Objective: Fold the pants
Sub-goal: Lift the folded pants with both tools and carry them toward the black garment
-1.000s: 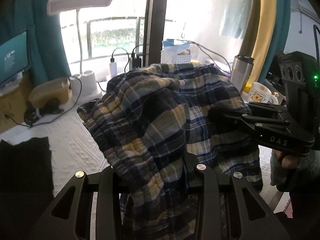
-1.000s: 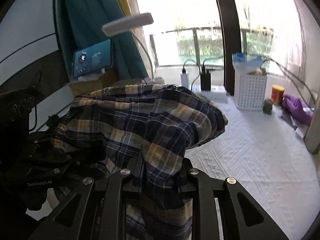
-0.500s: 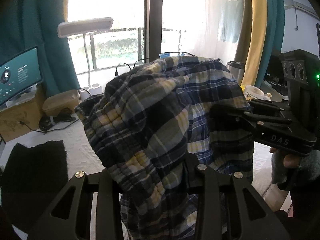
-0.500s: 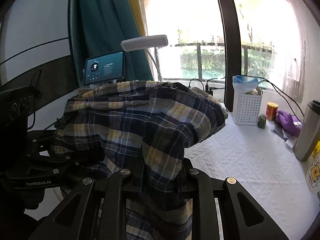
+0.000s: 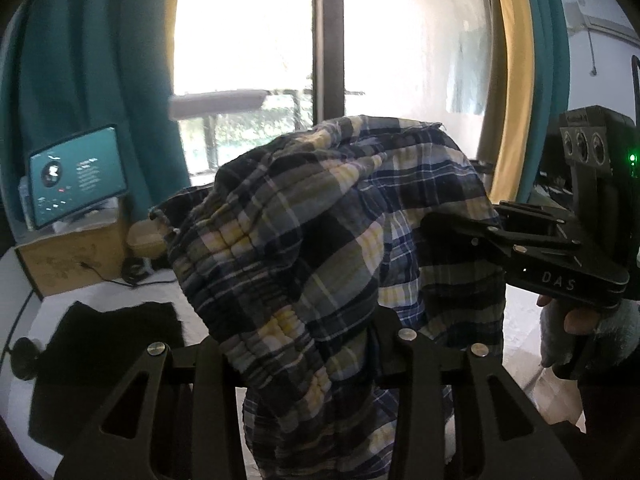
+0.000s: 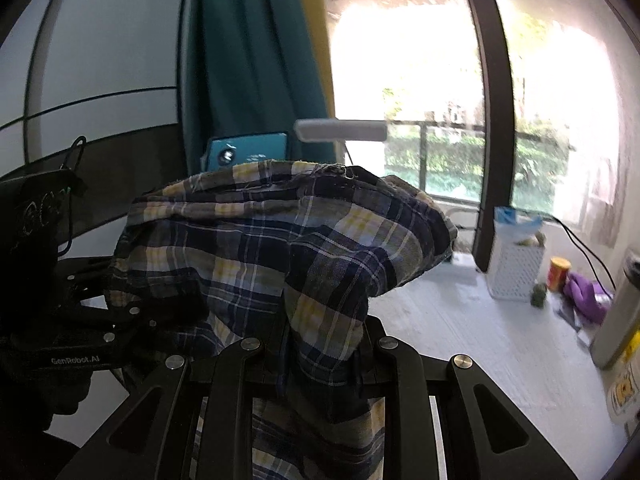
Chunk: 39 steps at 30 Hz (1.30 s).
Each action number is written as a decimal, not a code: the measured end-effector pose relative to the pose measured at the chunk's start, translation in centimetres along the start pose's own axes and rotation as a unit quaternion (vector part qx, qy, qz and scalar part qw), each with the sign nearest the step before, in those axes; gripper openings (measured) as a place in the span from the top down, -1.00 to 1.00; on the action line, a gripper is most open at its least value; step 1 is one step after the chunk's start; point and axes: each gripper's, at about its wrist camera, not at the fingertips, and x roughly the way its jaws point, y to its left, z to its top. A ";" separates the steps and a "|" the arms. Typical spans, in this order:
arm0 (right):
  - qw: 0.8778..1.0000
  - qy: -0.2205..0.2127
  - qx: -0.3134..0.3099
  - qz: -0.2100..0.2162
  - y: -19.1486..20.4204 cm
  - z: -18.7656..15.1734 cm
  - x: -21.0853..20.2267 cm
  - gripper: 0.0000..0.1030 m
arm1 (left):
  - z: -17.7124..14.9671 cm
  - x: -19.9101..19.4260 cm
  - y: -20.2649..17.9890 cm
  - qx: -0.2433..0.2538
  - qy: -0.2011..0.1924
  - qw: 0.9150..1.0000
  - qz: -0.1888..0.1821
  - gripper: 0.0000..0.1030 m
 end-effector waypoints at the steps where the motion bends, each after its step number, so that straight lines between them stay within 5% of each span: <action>1: 1.000 -0.003 -0.003 0.004 0.5 0.4 0.2 0.55 | 0.1 -0.5 0.5 -0.002 -0.005 1.000 0.005 0.28; 13: 0.995 -0.057 -0.040 0.071 7.7 4.8 3.0 0.55 | -0.2 -7.1 6.9 -0.032 -0.074 0.993 0.088 0.28; 22: 0.992 -0.041 -0.042 0.113 11.9 5.3 7.8 0.55 | -2.0 -9.1 11.1 -0.053 -0.067 0.986 0.146 0.25; 39: 0.992 0.058 0.024 0.111 10.5 2.7 19.9 0.55 | -3.7 -0.3 17.7 -0.083 0.028 0.987 0.132 0.24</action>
